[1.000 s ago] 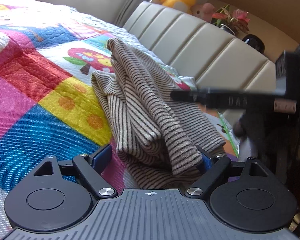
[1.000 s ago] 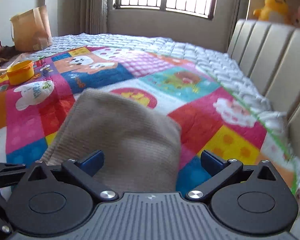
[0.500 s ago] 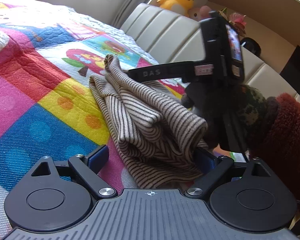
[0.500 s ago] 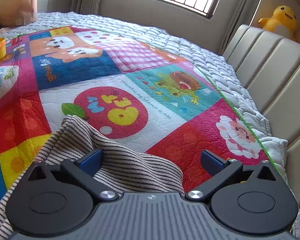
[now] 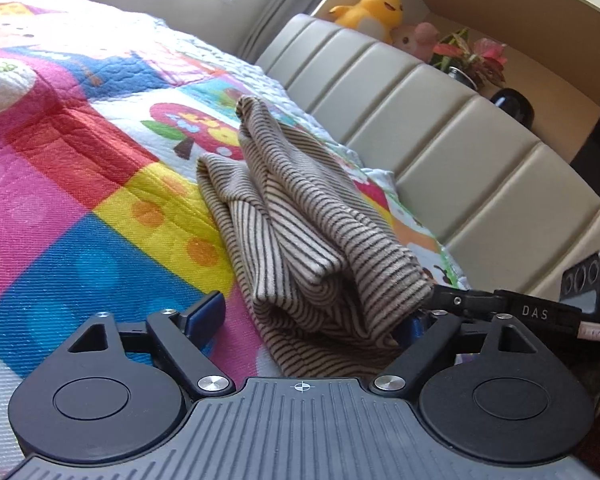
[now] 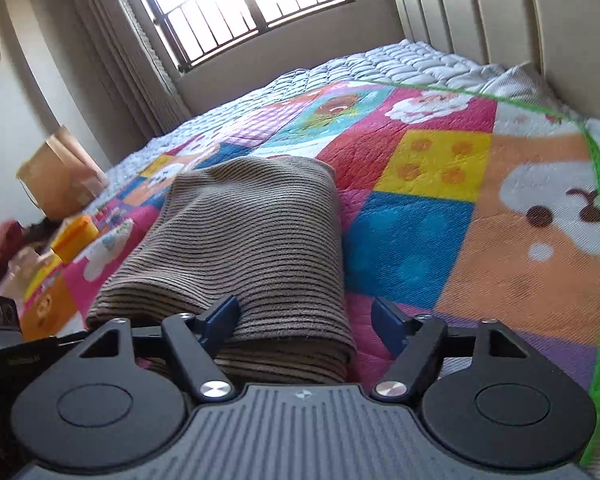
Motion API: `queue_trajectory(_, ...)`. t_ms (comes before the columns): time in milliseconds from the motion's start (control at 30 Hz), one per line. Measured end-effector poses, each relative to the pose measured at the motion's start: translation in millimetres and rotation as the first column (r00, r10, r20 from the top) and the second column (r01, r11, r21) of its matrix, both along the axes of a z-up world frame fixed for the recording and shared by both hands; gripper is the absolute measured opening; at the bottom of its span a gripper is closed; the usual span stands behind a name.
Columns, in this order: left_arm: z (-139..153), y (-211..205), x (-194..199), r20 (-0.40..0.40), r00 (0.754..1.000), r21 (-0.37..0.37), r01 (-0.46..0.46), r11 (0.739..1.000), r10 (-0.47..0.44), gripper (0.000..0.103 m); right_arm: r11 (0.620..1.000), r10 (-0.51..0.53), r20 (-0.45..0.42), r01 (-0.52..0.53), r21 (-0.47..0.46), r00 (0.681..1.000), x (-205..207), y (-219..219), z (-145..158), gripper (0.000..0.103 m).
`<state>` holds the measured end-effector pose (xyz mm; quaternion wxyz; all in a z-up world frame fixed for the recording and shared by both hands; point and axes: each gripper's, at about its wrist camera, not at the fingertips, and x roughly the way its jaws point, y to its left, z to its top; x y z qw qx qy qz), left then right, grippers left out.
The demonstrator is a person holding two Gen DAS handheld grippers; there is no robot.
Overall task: Fold clothes
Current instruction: 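Flatten the folded sweater bundle with both grippers and open them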
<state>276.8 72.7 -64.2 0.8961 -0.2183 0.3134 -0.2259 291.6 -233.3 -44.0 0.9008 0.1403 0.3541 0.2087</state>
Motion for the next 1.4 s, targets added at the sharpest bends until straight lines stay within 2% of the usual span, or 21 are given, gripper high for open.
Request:
queue_trajectory(33,3.1,2.4,0.5,0.002,1.000,0.016,-0.008,1.000,0.008,0.085,1.000,0.005,0.002,-0.005,0.019,1.000,4.8,3.9,-1.2,0.065)
queue_trajectory(67,6.3,4.9,1.1,0.005,1.000,0.032,-0.016,0.999,0.016,0.085,1.000,0.012,0.022,-0.011,-0.003,1.000,9.2,11.8,-0.2,0.065)
queue_trajectory(133,14.6,9.7,0.0,0.017,1.000,0.061,-0.028,0.998,0.027,0.082,0.995,0.044,0.087,-0.036,-0.091,0.995,16.4,28.9,1.6,0.065)
queue_trajectory(233,41.8,15.1,-14.4,0.087,0.996,0.054,-0.006,0.999,0.001,0.082,0.994,0.036,0.106,-0.025,-0.104,0.994,19.9,35.8,-1.9,0.065)
queue_trajectory(333,65.2,9.5,-23.6,0.153,0.987,0.009,0.042,0.999,-0.042,0.081,0.999,0.003,0.091,0.001,-0.048,0.996,13.6,27.6,-5.2,0.065)
queue_trajectory(400,68.4,-1.9,-17.9,0.138,0.988,0.005,0.075,0.997,-0.075,0.078,1.000,-0.018,0.068,0.017,0.019,0.998,5.4,15.9,-5.4,0.068)
queue_trajectory(467,60.0,-18.3,-7.4,0.087,0.994,0.106,0.062,0.992,-0.071,0.073,0.997,-0.032,0.043,0.028,0.074,0.999,-3.5,2.8,-6.5,0.072)
queue_trajectory(500,53.5,-25.1,-2.1,0.058,0.997,0.167,0.047,0.985,-0.058,0.066,0.994,-0.032,0.020,0.030,0.101,0.999,-6.5,-4.4,-9.5,0.074)
queue_trajectory(533,45.5,-29.6,3.1,0.029,0.999,0.222,0.029,0.975,-0.036,0.064,0.991,-0.031,-0.003,0.031,0.128,1.000,-9.5,-11.5,-12.6,0.074)
queue_trajectory(567,38.1,-30.8,6.9,0.006,1.000,0.246,0.022,0.969,-0.024,0.064,0.987,-0.025,-0.025,0.029,0.158,0.999,-10.8,-16.8,-16.6,0.074)
queue_trajectory(633,27.1,-25.0,10.2,-0.022,1.000,0.220,0.026,0.975,-0.022,0.064,0.982,-0.007,-0.042,0.015,0.186,0.999,-8.8,-15.9,-19.9,0.070)
queue_trajectory(667,26.6,-22.7,10.6,-0.019,1.000,0.213,0.026,0.977,-0.022,0.064,0.981,-0.002,-0.043,0.010,0.193,0.999,-6.5,-12.3,-20.1,0.063)
queue_trajectory(700,26.9,-21.3,12.3,-0.010,1.000,0.219,0.027,0.975,-0.025,0.062,0.980,0.004,-0.044,0.005,0.199,0.999,-4.3,-8.7,-20.4,0.061)
queue_trajectory(900,35.7,-19.0,49.1,0.051,0.999,0.343,-0.003,0.939,-0.015,0.059,0.982,-0.008,0.005,0.007,0.189,1.000,29.7,22.2,-14.5,0.059)
queue_trajectory(1067,28.8,-14.0,57.7,0.036,0.999,0.332,-0.003,0.943,-0.009,0.065,0.991,-0.013,0.038,0.008,0.136,0.999,36.1,30.1,-24.2,0.062)
queue_trajectory(1100,26.4,-13.8,54.8,0.039,0.999,0.330,-0.009,0.944,-0.004,0.068,0.992,-0.015,0.047,0.009,0.122,0.999,33.7,29.9,-25.6,0.068)
queue_trajectory(1300,26.2,-9.9,35.6,0.035,0.998,0.296,-0.068,0.953,0.061,0.073,0.997,-0.048,0.079,0.043,0.058,0.996,12.4,26.0,-25.1,0.089)
queue_trajectory(1367,26.9,-14.2,14.3,0.070,0.992,0.315,-0.124,0.941,0.107,0.081,0.998,-0.060,0.092,0.056,0.038,0.994,3.6,24.6,-24.6,0.103)
queue_trajectory(1400,27.0,-17.4,1.3,0.094,0.987,0.329,-0.157,0.931,0.133,0.098,0.998,-0.066,0.098,0.063,0.028,0.993,-0.7,23.9,-24.3,0.103)
